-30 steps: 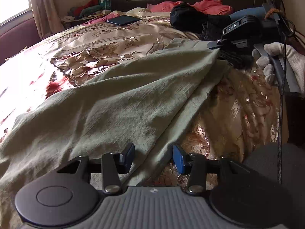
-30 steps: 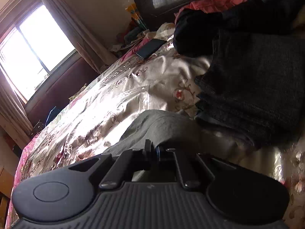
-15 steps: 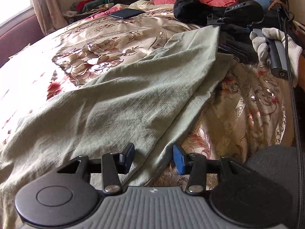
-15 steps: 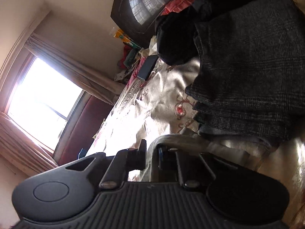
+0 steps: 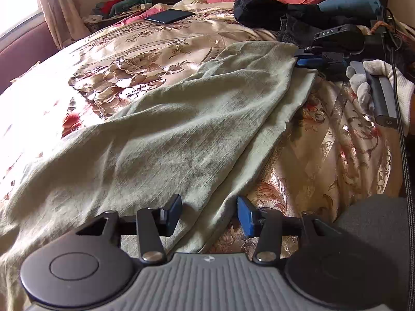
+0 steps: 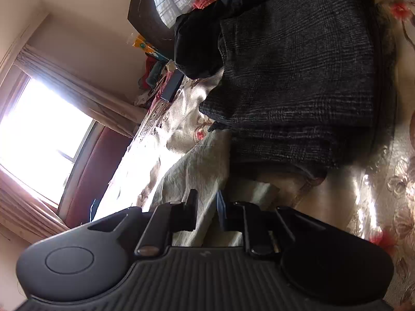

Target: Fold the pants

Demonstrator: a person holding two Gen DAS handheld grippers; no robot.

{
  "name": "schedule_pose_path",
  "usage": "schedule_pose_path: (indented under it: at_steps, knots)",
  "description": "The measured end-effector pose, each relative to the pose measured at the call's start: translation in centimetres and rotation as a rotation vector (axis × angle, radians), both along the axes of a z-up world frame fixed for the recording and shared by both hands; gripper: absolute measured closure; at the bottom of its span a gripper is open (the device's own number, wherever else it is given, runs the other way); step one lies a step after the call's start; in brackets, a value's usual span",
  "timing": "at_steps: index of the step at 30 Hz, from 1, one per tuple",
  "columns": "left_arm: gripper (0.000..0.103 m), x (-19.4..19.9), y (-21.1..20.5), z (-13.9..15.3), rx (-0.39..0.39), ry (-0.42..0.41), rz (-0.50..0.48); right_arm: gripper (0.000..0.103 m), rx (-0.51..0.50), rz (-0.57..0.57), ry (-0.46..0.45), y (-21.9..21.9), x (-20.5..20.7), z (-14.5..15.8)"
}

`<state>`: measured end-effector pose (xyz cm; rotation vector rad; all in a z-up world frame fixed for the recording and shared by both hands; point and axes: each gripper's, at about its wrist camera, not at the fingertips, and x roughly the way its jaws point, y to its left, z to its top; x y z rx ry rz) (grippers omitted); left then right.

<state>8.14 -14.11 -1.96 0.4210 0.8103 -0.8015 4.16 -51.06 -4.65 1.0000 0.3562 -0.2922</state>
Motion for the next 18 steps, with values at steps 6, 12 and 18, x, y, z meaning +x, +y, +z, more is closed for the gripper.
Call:
schedule_pose_path:
  at_steps: [6,12,18]
  knots:
    - [0.041,0.3,-0.9,-0.1,-0.012,-0.003,-0.005,0.059,-0.035,0.005,0.052,-0.7,3.6,-0.2]
    - [0.041,0.3,-0.6,0.1,0.002,-0.008,-0.022,0.099,-0.021,-0.011,-0.058,0.1,1.9,2.0]
    - [0.040,-0.1,0.2,-0.1,0.007,-0.006,-0.027,0.097,-0.139,0.035,-0.118,1.7,-2.2,3.7]
